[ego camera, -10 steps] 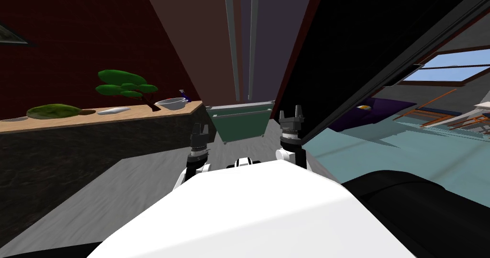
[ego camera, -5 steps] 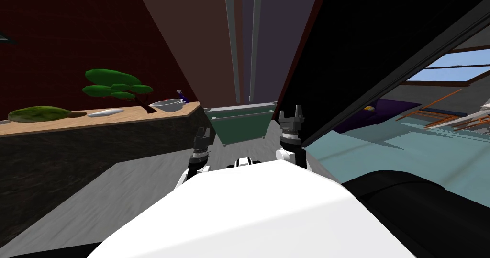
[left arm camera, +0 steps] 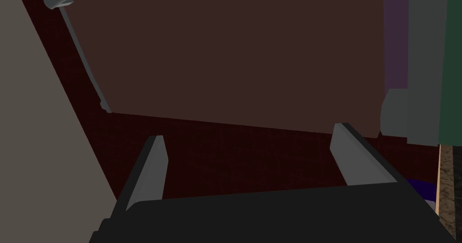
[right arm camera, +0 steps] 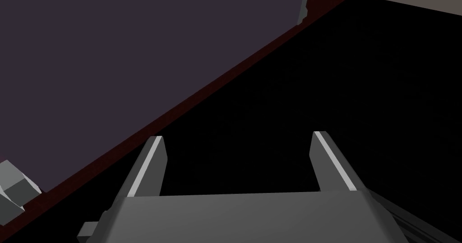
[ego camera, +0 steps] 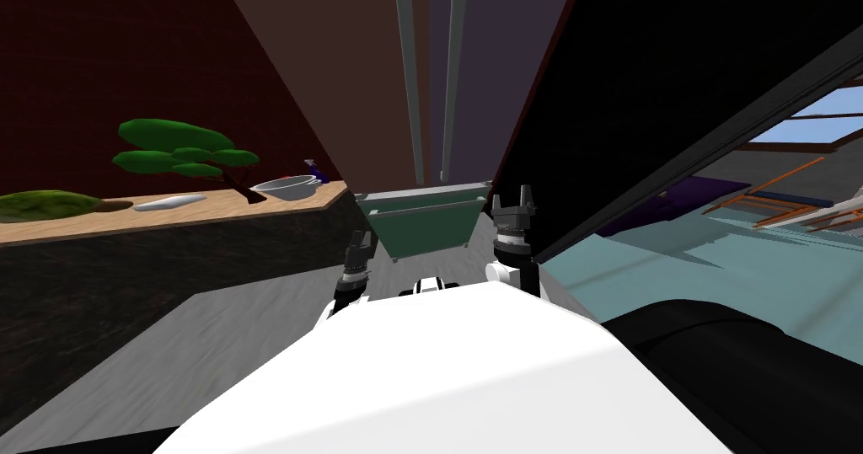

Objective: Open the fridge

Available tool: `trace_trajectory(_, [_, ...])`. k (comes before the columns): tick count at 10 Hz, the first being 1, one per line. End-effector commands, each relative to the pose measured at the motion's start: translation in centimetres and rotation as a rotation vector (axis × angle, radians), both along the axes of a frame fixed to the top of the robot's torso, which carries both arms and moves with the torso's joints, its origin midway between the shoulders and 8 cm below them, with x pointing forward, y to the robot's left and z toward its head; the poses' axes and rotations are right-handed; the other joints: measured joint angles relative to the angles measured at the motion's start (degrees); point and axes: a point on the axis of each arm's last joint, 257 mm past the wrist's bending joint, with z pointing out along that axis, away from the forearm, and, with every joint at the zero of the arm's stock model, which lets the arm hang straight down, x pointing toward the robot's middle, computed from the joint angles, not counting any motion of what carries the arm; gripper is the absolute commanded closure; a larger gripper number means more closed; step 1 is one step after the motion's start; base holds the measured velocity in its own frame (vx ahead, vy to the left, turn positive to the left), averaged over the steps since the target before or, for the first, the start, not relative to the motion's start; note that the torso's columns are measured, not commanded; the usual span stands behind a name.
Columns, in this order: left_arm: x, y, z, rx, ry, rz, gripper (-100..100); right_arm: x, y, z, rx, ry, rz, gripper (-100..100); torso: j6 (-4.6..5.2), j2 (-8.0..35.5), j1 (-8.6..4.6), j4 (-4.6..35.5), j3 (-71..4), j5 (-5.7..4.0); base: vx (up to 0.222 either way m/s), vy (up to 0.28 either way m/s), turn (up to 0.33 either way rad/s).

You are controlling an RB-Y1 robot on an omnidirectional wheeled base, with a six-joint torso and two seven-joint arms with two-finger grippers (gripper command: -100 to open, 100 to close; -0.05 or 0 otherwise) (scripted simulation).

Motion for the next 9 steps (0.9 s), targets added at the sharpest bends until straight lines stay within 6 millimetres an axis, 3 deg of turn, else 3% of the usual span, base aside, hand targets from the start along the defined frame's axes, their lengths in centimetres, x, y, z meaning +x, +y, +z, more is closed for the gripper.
trace_trajectory(1, [0.1,0.5,-1.5,0.004,0.016,0.003,-100,0.0,0.0,0.0,0.000,0.000,0.000,0,0.00,-0.1,0.02,0.0,0.0,0.00,0.088,0.017,-0.003])
trace_trajectory(9, [-0.2,1.9,-6.6,0.005,0.066,0.018,-100,0.0,0.0,0.0,0.000,0.000,0.000,0,0.00,0.0,-0.01,0.0,0.0,0.00,0.103,0.009,-0.005])
